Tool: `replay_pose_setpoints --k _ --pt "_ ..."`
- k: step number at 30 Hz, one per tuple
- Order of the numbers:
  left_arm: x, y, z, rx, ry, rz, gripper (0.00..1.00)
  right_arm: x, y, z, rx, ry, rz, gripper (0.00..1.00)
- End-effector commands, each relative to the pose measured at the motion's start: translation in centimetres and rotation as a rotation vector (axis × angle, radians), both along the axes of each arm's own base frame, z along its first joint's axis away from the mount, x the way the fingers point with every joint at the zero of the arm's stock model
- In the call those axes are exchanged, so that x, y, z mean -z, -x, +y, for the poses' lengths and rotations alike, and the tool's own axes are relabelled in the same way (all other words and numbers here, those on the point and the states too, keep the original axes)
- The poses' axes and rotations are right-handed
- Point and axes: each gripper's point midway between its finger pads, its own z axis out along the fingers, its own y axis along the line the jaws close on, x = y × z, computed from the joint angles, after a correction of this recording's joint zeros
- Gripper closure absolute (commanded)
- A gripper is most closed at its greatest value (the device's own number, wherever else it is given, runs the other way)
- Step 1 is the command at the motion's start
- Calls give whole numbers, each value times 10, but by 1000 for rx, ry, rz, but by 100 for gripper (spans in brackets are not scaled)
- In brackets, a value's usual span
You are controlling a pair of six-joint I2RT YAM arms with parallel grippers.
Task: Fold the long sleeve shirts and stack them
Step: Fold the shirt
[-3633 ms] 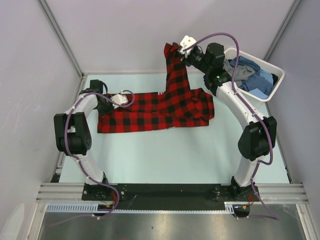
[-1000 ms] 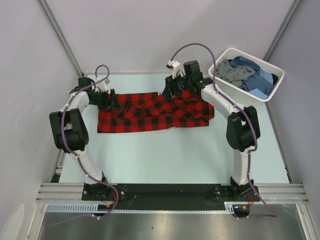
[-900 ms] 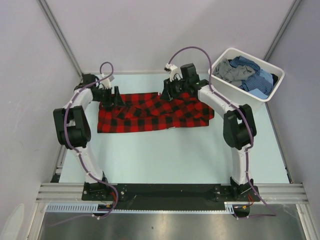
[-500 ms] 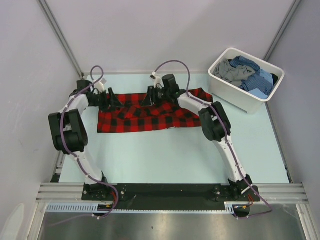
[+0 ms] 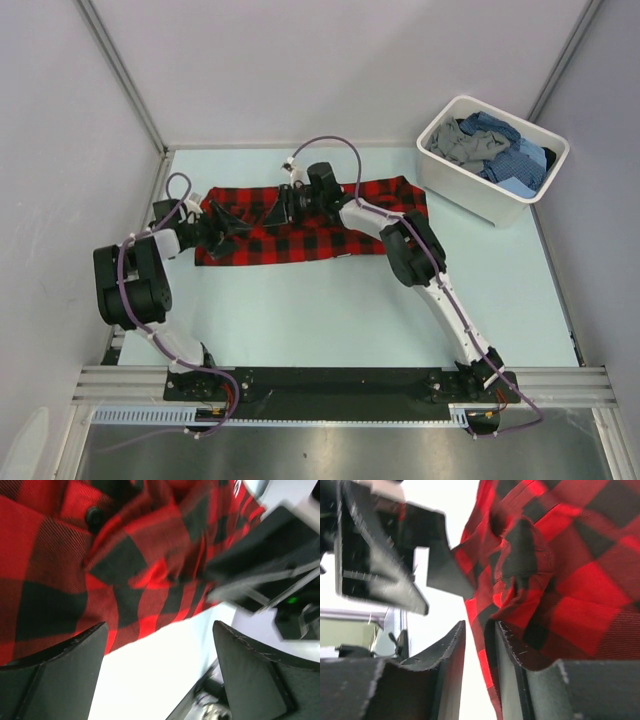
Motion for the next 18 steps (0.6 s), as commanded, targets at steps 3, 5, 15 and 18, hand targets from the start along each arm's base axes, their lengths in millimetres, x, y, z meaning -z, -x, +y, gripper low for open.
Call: replay_pose_setpoints --k 3,5,15,18 --pt "-12 -31 9 -135 123 -51 6 -26 50 8 -162 -39 -82 68" --pt "-9 -29 8 -135 135 -38 5 -21 62 7 -201 -29 -138 69" --pt "20 4 4 -133 128 60 6 -21 78 7 -226 14 -239 54" --pt "22 6 4 -116 112 59 18 -38 70 7 -209 -7 -237 45"
